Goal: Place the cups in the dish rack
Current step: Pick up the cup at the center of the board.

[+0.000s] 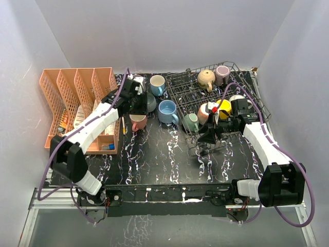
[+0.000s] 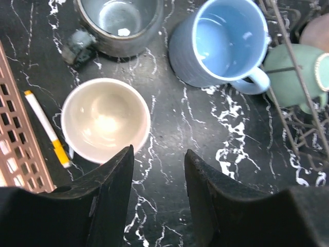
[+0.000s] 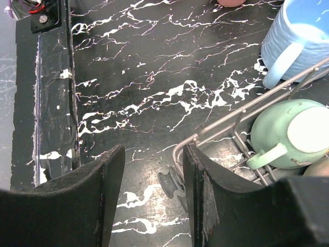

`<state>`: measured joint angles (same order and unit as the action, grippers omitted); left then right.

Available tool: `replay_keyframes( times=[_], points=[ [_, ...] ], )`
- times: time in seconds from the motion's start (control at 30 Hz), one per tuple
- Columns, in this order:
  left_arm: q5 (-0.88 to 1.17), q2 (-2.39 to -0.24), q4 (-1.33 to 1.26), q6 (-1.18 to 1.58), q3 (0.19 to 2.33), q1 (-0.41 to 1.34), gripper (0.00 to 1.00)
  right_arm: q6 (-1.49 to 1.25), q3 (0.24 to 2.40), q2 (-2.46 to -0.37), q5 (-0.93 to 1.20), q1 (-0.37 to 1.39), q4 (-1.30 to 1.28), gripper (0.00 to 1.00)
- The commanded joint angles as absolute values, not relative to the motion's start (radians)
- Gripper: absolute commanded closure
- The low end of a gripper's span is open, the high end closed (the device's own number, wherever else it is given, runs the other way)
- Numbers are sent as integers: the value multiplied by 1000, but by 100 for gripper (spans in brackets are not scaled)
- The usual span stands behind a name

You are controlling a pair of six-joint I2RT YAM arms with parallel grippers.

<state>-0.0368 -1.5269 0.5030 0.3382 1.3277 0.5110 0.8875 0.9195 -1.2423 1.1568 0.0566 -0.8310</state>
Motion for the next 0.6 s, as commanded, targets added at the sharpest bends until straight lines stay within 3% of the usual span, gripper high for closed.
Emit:
replay_keyframes(
  times=[0.0, 0.2, 0.57],
  points=[
    [10, -1615, 607, 252, 1455, 473, 57, 891, 916, -1214, 1184, 53, -790, 49],
    [70, -1729, 639, 238, 1529, 447, 55, 891, 911, -1200, 1178, 53, -784, 49],
    [-14, -1876, 662, 349, 1569, 446, 54, 891, 907, -1202, 1174, 53, -782, 49]
  ],
)
